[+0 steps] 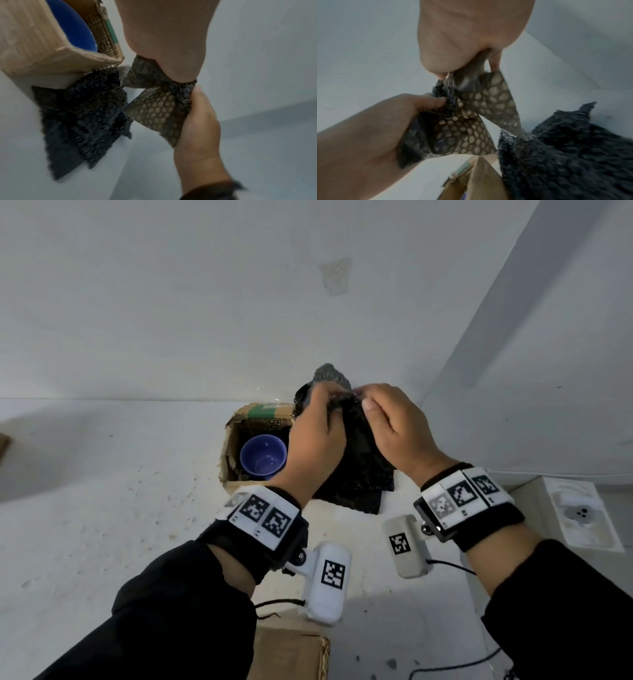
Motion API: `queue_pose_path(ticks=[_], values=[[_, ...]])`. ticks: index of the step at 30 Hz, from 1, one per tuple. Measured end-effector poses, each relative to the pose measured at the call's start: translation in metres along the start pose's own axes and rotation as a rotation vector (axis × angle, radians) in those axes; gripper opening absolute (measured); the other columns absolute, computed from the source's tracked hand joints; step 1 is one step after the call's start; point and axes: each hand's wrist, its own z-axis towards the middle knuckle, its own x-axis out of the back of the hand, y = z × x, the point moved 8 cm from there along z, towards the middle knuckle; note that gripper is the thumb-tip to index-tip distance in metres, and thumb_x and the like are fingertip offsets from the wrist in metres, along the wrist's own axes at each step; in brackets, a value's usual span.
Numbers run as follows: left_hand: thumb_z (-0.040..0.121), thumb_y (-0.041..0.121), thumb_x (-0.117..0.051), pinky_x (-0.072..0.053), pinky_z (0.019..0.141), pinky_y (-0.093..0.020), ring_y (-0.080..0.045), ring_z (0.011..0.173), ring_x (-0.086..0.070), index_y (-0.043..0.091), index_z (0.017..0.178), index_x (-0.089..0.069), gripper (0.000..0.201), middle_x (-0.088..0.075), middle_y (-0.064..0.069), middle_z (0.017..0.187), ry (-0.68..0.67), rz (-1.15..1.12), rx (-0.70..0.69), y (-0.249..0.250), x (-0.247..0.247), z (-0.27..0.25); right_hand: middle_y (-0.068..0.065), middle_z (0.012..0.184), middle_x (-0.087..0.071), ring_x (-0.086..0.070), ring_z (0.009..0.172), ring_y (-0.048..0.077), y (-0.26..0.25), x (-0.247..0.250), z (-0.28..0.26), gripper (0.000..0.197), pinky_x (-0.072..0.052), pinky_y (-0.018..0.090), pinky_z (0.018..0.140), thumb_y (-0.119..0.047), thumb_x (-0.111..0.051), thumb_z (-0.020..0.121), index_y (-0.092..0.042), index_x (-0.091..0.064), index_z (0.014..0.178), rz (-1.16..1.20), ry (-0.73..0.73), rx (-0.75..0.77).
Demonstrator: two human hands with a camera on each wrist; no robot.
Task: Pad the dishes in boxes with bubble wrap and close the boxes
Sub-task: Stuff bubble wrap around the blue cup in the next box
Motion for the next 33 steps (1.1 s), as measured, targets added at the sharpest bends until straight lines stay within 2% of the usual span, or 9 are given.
queue_pose_path(ticks=[4, 8, 12, 16, 18, 20, 25, 28, 33], values=[[0.088, -0.007, -0.029, -0.034, 0.042, -0.019, -0.005, 0.049, -0.045, 0.028, 0.083, -0.051, 0.042, -0.052, 0.007, 0.063, -0.074, -0.407, 0.223, -0.001, 0.037, 0.01, 0.001, 0.116, -0.059, -0.054, 0.109, 0.018, -0.023, -0.007, 0.015, 0.03, -0.046, 0.036, 0.091, -0.012, -0.047, 0.081, -0.01, -0.057, 0.109, 0.179, -0.051, -0.039], [0.081, -0.009, -0.025, -0.038, 0.048, -0.021, -0.011, 0.052, -0.049, 0.017, 0.071, -0.052, 0.039, -0.054, 0.003, 0.06, -0.281, -0.499, 0.232, 0.0, 0.072, 0.01, 0.006, 0.133, -0.045, -0.042, 0.12, 0.026, -0.053, -0.019, 0.025, 0.072, -0.038, 0.037, 0.093, -0.028, -0.071, 0.066, -0.017, -0.044, 0.132, -0.102, -0.097, 0.143], [0.074, 0.023, -0.041, -0.038, 0.047, -0.02, -0.011, 0.053, -0.046, 0.015, 0.067, -0.048, 0.013, -0.048, 0.002, 0.061, -0.448, -0.593, 0.326, -0.01, 0.098, 0.001, 0.007, 0.138, -0.046, -0.035, 0.132, 0.033, -0.075, -0.05, 0.034, 0.045, -0.027, 0.049, 0.097, -0.043, -0.069, 0.06, -0.015, -0.066, 0.095, -0.336, -0.223, 0.237], [0.075, 0.021, -0.069, -0.039, 0.053, -0.023, -0.012, 0.064, -0.048, 0.025, 0.068, -0.038, 0.032, -0.057, -0.003, 0.077, -0.418, -0.118, 0.188, -0.034, 0.119, 0.004, 0.004, 0.092, -0.067, -0.06, 0.092, 0.027, -0.087, -0.077, 0.044, 0.016, -0.024, 0.044, 0.104, -0.025, -0.066, 0.069, -0.011, -0.062, 0.078, -0.244, -0.346, 0.143], [0.073, -0.001, -0.061, -0.042, 0.057, -0.034, -0.019, 0.068, -0.046, 0.027, 0.071, -0.036, 0.038, -0.059, -0.02, 0.088, -0.398, 0.036, 0.105, -0.046, 0.126, 0.005, 0.007, 0.062, -0.053, -0.05, 0.061, 0.03, -0.086, -0.085, 0.048, 0.011, -0.041, 0.036, 0.074, -0.01, -0.062, 0.071, -0.01, -0.051, 0.075, -0.164, -0.399, 0.038], [0.068, -0.009, -0.05, -0.043, 0.055, -0.036, -0.021, 0.066, -0.046, 0.029, 0.067, -0.041, 0.038, -0.06, -0.018, 0.083, -0.322, 0.081, 0.09, -0.057, 0.137, 0.008, 0.007, 0.059, -0.05, -0.047, 0.057, 0.029, -0.092, -0.094, 0.048, 0.021, -0.038, 0.034, 0.054, -0.001, -0.058, 0.07, -0.015, -0.047, 0.081, -0.144, -0.443, 0.036], [0.065, -0.011, -0.046, -0.046, 0.066, -0.027, -0.016, 0.077, -0.055, 0.029, 0.059, -0.054, 0.041, -0.061, 0.01, 0.073, -0.221, 0.305, 0.105, -0.08, 0.147, 0.01, 0.004, 0.097, -0.062, -0.058, 0.081, 0.026, -0.099, -0.121, 0.033, 0.049, -0.048, 0.034, 0.064, 0.004, -0.05, 0.074, -0.02, -0.058, 0.116, -0.195, -0.578, 0.114], [0.07, -0.008, -0.048, -0.046, 0.074, -0.026, -0.016, 0.09, -0.057, 0.03, 0.068, -0.059, 0.04, -0.066, 0.007, 0.091, -0.195, 0.341, 0.095, -0.094, 0.145, 0.009, 0.001, 0.111, -0.061, -0.058, 0.091, 0.022, -0.093, -0.131, 0.021, 0.053, -0.042, 0.026, 0.065, 0.002, -0.05, 0.078, -0.021, -0.059, 0.125, -0.264, -0.586, 0.083], [0.088, 0.017, -0.058, -0.044, 0.08, -0.028, -0.018, 0.106, -0.055, 0.027, 0.112, -0.055, 0.026, -0.058, 0.003, 0.12, -0.069, 0.258, 0.186, -0.123, 0.143, 0.004, -0.003, 0.089, -0.06, -0.057, 0.087, 0.019, -0.089, -0.153, -0.001, 0.022, -0.042, 0.029, 0.067, -0.028, -0.057, 0.084, -0.016, -0.063, 0.101, -0.311, -0.587, 0.017]])
